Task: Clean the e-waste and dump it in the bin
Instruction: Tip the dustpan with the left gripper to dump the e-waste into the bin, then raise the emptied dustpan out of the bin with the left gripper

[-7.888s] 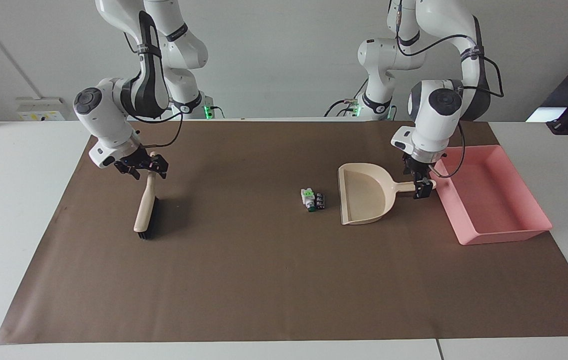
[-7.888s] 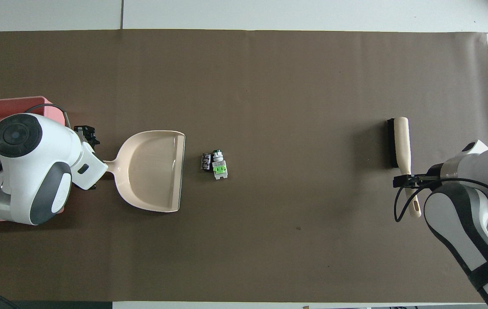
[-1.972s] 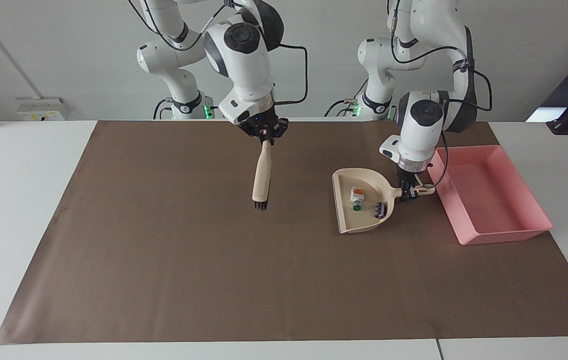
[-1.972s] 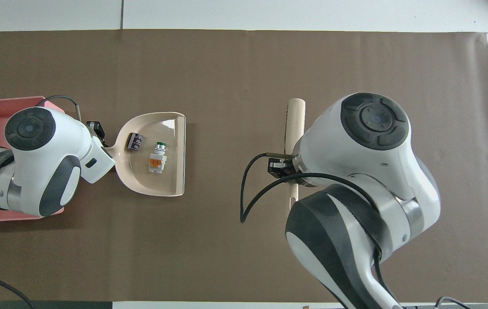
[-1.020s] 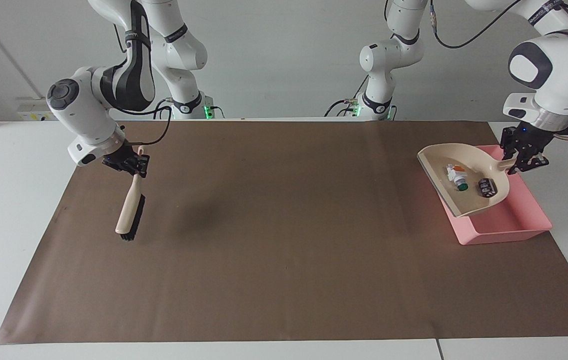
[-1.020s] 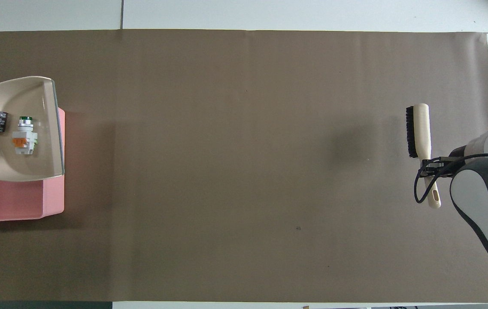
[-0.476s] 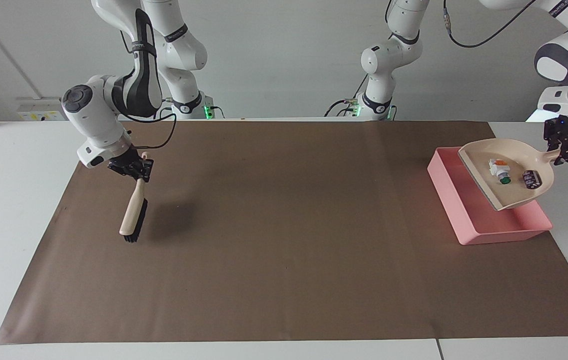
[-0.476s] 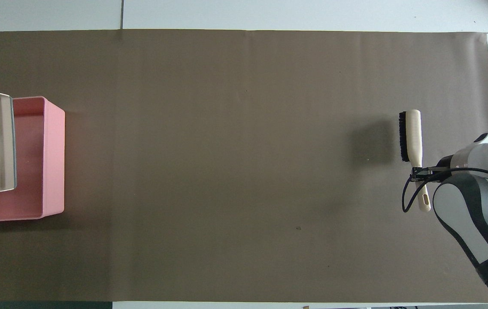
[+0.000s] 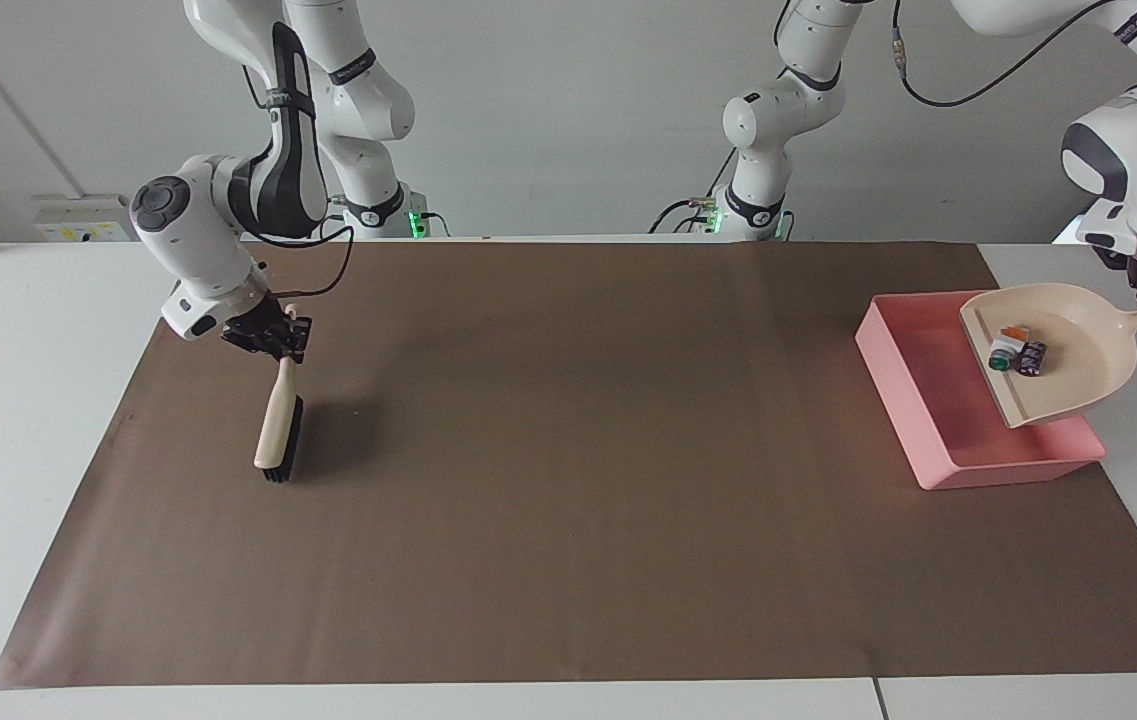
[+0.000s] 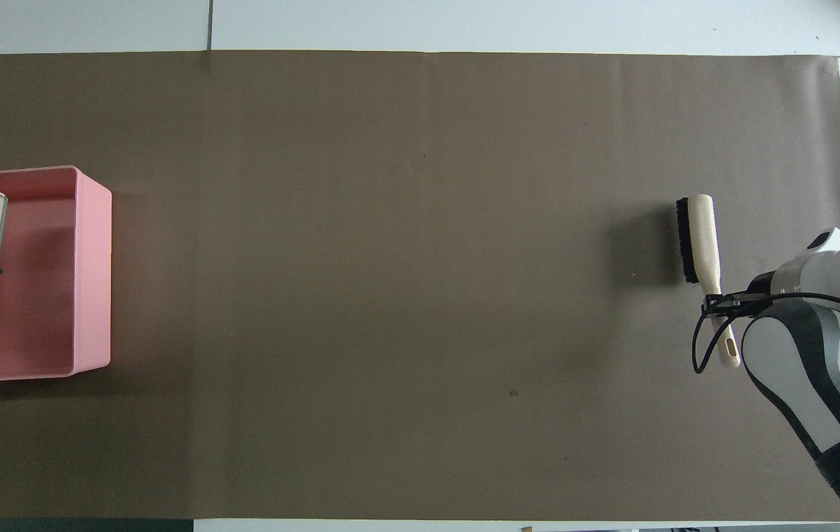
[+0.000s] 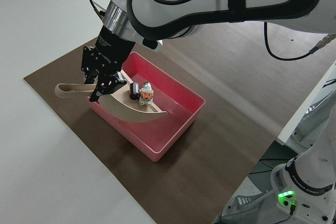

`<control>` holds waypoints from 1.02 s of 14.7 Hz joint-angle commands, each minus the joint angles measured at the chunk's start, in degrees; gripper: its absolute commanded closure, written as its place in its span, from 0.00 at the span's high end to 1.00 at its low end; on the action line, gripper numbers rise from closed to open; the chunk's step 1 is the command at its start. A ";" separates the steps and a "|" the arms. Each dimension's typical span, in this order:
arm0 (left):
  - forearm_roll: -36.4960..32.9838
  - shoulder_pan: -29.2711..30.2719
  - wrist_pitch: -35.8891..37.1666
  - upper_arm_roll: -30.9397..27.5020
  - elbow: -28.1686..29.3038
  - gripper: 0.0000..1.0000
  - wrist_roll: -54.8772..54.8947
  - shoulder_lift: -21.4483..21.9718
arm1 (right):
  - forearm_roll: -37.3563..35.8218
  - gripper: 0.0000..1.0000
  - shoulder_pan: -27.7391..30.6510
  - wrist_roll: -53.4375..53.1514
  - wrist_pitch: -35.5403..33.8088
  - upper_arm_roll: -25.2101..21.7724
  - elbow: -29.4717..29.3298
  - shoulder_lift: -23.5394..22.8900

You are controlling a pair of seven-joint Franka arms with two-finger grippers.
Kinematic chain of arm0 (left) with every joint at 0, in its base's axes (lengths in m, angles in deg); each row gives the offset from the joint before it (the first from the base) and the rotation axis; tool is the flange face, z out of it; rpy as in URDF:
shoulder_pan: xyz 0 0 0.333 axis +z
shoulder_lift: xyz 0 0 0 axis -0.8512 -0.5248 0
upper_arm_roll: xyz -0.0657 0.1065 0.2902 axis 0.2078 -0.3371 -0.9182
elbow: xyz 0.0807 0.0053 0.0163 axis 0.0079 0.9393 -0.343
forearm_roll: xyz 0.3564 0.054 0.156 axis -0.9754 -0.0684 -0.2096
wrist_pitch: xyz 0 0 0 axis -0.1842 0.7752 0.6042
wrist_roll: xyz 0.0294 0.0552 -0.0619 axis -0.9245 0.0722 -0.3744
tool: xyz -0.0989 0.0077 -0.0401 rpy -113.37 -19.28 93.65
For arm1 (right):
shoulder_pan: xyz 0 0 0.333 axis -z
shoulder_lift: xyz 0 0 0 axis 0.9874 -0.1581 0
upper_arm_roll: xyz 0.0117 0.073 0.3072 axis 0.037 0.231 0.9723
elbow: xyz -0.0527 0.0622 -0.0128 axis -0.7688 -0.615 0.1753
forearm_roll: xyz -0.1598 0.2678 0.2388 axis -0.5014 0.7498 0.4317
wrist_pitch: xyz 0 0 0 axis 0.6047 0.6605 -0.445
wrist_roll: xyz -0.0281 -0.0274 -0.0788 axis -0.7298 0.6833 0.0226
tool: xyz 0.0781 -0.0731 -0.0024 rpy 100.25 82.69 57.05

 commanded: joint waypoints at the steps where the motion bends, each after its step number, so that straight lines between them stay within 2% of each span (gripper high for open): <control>1: -9.58 -1.18 -1.39 -0.04 3.36 0.00 -6.60 2.03 | 1.42 0.06 0.84 1.91 2.34 0.44 1.40 0.41; 4: -16.47 -1.98 0.09 0.05 4.77 0.00 -12.69 3.09 | 1.42 0.18 0.75 1.64 2.87 0.44 1.93 0.41; 6: -19.10 -3.29 2.98 0.05 4.25 0.00 -14.96 3.18 | 1.42 0.43 0.58 1.64 2.79 0.44 2.01 0.41; 8: -21.57 -4.87 6.68 0.22 3.46 0.00 -16.91 3.62 | 1.42 0.81 0.23 1.64 2.09 0.44 1.58 0.41; 9: -21.58 -5.23 7.48 0.22 2.32 0.00 -16.65 3.71 | 1.42 0.94 0.14 1.64 1.73 0.44 1.05 0.41; 10: -21.58 -5.23 8.53 0.40 1.27 0.00 -16.39 3.80 | 1.42 0.99 -0.21 1.55 1.04 0.44 0.00 0.41; 13: -20.18 -5.49 10.12 0.84 0.47 0.00 -15.86 5.64 | 1.24 0.99 -3.10 -1.86 -4.14 0.62 -6.14 0.85; 15: -15.89 -5.58 10.21 0.84 0.47 0.00 -15.68 6.08 | 0.19 0.99 -5.30 -5.90 -6.87 0.62 -10.53 1.03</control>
